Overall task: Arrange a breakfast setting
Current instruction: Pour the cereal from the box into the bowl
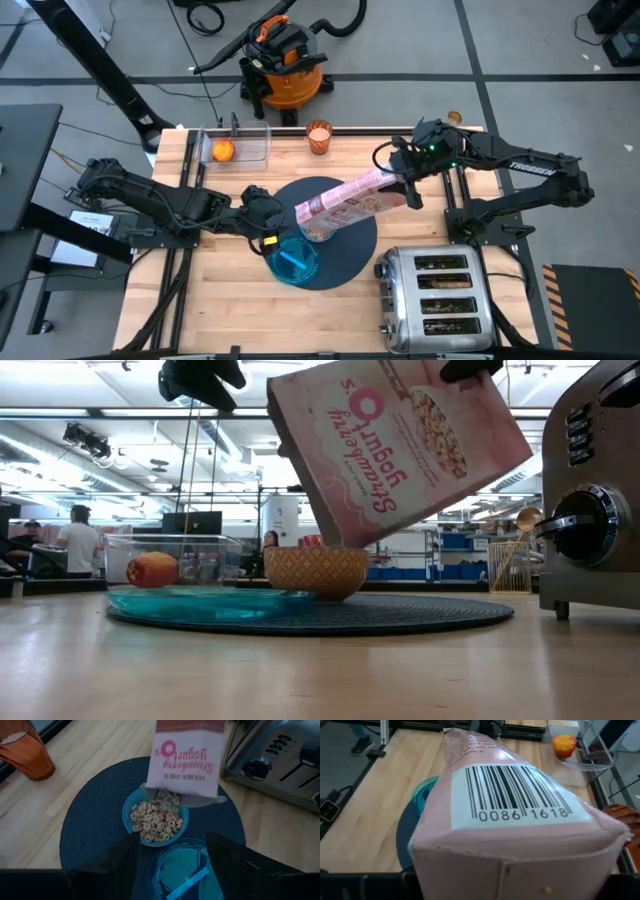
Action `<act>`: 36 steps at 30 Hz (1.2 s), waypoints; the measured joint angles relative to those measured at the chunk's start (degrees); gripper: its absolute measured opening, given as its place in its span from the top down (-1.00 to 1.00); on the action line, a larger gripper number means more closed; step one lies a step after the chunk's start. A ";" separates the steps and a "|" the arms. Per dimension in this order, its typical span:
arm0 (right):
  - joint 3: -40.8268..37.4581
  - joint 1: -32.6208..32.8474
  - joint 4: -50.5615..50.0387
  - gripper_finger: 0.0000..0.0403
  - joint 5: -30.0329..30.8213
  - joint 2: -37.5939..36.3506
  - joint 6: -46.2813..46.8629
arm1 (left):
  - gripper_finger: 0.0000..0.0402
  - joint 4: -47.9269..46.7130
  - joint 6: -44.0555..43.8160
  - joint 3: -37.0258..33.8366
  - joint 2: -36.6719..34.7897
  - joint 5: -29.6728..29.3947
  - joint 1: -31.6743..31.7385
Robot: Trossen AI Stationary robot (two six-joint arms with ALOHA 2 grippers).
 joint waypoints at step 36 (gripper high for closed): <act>-0.11 1.38 1.95 0.04 2.88 1.05 0.31 | -0.16 0.82 -0.05 0.00 0.00 -0.06 -0.04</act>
